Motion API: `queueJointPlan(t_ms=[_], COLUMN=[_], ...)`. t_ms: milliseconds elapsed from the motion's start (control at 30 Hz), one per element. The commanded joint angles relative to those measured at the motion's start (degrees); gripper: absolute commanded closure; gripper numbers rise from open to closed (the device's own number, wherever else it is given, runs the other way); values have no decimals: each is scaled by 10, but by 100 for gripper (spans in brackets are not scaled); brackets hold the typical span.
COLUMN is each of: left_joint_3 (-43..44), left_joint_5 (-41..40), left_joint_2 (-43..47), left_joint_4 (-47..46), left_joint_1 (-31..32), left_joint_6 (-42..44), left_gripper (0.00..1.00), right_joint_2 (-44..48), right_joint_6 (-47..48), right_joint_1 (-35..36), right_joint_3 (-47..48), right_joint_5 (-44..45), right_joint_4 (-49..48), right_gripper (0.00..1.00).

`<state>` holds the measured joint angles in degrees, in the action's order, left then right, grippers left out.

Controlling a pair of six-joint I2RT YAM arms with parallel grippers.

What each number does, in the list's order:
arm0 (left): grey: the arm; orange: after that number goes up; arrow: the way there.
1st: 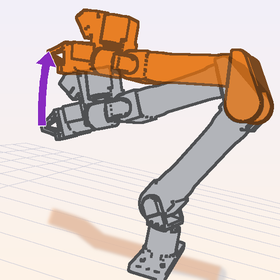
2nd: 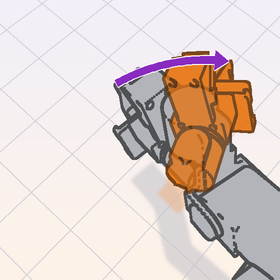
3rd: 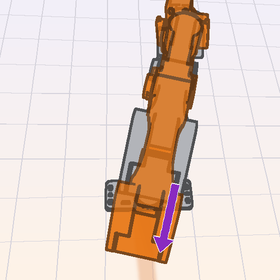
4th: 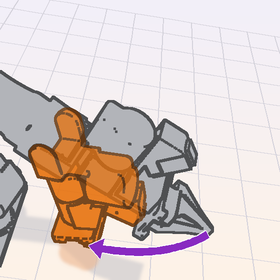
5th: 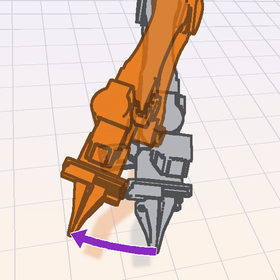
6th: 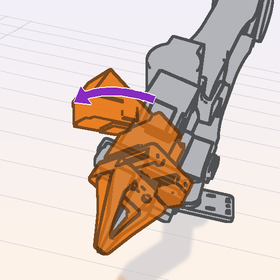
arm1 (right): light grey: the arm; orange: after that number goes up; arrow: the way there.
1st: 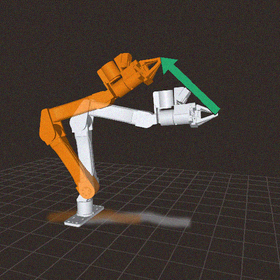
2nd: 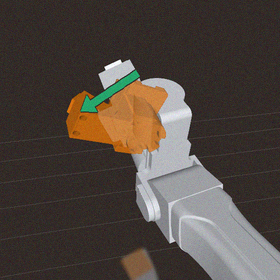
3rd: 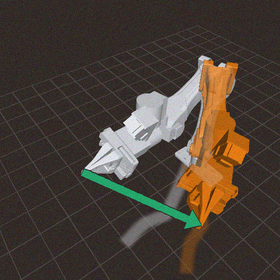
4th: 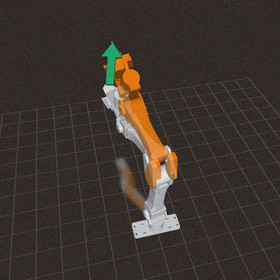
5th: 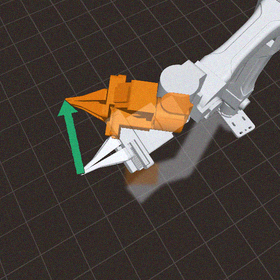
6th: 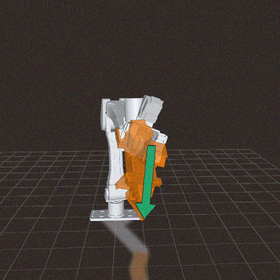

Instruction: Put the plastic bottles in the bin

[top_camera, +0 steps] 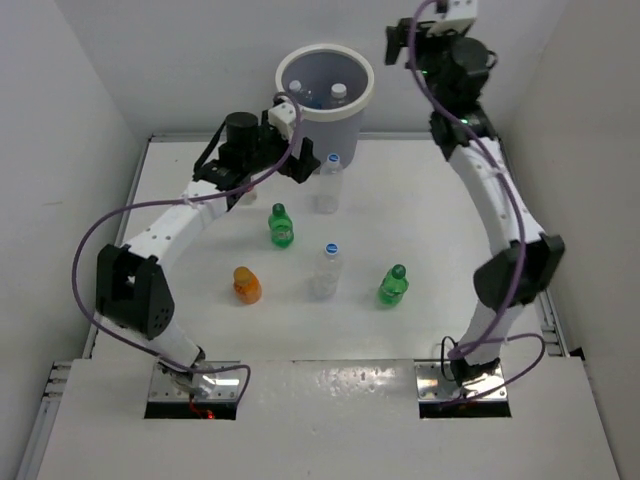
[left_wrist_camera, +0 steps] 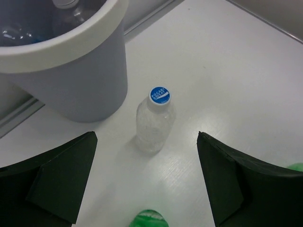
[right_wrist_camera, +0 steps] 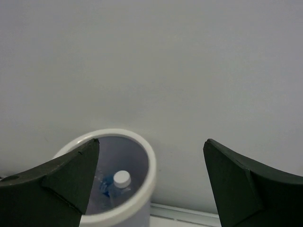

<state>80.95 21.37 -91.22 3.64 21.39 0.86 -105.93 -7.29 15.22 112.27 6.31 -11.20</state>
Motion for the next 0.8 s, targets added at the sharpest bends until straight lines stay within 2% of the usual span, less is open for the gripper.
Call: queueJointPlan(t_ms=[0,233,333,367,467,633,700,733,767], left_joint_3=[34,68,89,94,109,129,134,134,141], left_joint_5=[-20,-9,4,10,10,4,4,4,-1], left_joint_2=[-45,-130,-156,-172,-195,-235,-251,-251,-258], left_joint_4=[-33,-72,-85,-90,-97,-119,-127,-132,-132], left_joint_1=[13,39,39,45,51,57,57,57,57], left_joint_6=[29,19,12,12,-1,-12,-7,-7,-7], left_gripper=[7,8,8,8,8,12,19,31,37], right_joint_2=[91,273,338,350,420,490,501,517,522], right_joint_6=[-49,-49,-56,-55,-49,-50,-43,-41,-37], right_joint_1=[-68,-148,-176,-181,-187,-203,-209,-212,-215], right_joint_3=[-61,-336,-383,-432,-496,-547,-565,-570,-572], right_joint_5=[-41,-113,-138,-144,-152,-159,-168,-169,-170], right_joint_4=[79,136,173,180,206,272,289,306,311], right_gripper=[11,10,10,10,10,10,10,10,10])
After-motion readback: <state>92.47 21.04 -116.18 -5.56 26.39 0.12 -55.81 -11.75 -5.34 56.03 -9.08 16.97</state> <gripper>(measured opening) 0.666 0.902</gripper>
